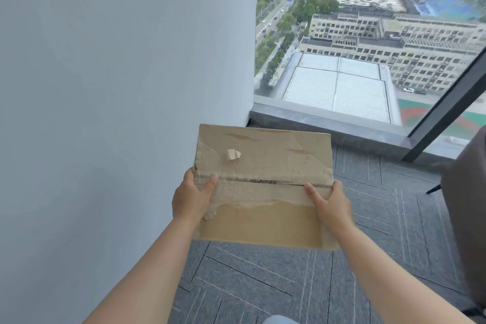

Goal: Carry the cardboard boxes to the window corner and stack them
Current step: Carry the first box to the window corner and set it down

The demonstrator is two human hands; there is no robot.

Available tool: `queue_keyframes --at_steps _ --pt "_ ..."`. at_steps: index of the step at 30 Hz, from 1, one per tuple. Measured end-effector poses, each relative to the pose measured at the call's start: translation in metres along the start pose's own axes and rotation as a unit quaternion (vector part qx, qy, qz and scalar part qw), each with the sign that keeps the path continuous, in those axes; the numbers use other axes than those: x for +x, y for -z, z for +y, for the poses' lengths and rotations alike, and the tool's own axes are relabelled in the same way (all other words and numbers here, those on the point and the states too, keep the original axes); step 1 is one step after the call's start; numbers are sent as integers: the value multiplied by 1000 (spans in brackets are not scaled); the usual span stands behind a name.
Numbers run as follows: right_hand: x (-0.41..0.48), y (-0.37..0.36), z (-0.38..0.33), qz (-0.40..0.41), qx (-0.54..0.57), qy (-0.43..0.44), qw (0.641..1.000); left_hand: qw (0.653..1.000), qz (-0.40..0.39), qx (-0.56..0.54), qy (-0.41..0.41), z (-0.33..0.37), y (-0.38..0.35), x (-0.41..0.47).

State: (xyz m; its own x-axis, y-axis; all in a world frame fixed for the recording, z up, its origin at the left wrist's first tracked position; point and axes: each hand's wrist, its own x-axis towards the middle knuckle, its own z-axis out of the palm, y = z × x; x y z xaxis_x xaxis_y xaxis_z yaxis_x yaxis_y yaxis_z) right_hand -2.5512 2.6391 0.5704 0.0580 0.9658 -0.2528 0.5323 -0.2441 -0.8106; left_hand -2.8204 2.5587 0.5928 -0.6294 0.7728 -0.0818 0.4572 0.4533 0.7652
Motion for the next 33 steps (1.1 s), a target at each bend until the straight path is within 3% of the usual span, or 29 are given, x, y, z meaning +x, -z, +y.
queue_keyframes --at_steps 21,33 --pt "362 -57 -123 12 26 -34 999 1000 -22 16 3 107 -136 367" --pt "555 -130 -172 61 -9 -130 990 993 -114 26 -3 142 -223 608"
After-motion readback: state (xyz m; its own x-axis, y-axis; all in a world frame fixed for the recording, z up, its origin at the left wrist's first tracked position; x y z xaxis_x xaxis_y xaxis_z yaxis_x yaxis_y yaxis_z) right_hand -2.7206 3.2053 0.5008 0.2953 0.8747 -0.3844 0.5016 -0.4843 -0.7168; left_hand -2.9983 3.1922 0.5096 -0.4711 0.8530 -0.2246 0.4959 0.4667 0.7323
